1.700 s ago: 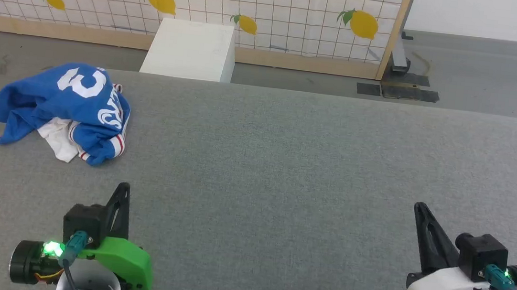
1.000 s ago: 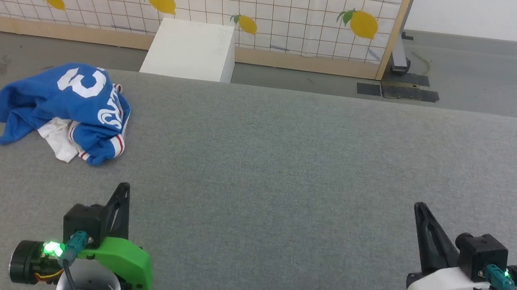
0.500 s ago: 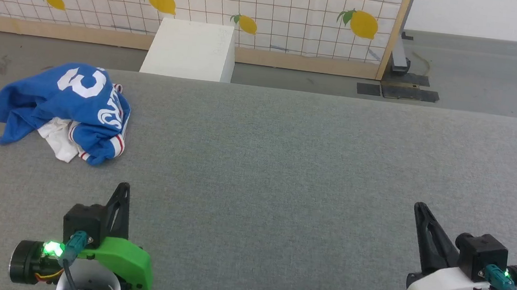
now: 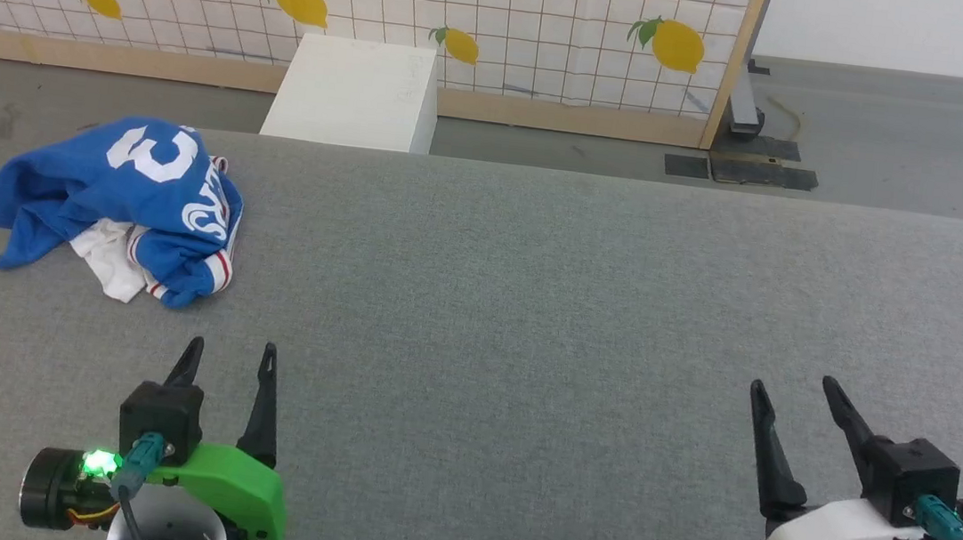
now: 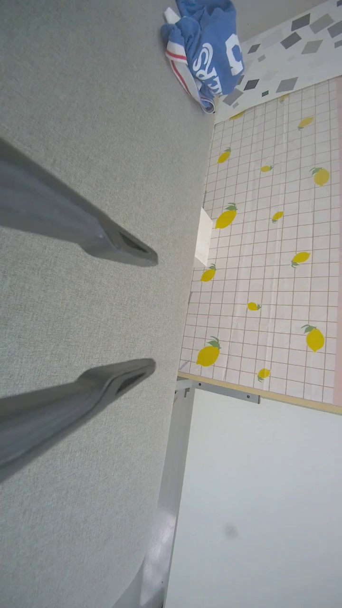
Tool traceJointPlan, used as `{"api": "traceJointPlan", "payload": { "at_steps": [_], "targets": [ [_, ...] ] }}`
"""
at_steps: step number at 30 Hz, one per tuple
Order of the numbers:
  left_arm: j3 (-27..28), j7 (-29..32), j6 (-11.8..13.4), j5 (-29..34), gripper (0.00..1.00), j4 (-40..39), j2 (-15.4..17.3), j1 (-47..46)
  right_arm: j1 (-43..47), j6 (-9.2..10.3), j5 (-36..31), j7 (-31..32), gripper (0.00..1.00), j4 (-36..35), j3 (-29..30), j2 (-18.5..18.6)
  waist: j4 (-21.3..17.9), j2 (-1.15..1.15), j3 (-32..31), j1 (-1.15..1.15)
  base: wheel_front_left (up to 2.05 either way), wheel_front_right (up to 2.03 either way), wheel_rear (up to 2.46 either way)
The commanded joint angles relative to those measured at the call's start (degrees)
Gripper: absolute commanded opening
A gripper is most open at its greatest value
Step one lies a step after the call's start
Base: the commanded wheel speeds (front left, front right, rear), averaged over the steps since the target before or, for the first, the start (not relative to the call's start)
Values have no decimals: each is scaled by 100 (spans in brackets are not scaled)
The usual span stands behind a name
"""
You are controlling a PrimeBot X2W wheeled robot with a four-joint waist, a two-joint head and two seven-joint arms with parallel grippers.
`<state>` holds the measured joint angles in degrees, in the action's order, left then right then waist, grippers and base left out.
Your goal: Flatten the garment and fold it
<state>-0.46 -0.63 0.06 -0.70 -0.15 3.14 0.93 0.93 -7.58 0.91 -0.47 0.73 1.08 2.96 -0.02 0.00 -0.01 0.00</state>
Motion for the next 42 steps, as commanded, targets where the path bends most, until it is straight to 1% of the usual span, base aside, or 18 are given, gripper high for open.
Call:
{"api": "traceJointPlan", "payload": {
  "at_steps": [1,29,42],
  "targets": [
    [5,-59,-13,-11,100,13,-1,30,-2,1,79,-69,100,24,54,-1,-1,0,-1,0,0,0,0],
    [72,-387,-27,-169,100,4,-6,94,-32,3,509,-399,100,213,544,-3,-10,0,47,0,0,0,0],
    [74,-541,10,-280,100,-9,-10,115,-68,3,580,-553,100,305,628,-3,251,0,87,0,0,0,0]
  ]
}}
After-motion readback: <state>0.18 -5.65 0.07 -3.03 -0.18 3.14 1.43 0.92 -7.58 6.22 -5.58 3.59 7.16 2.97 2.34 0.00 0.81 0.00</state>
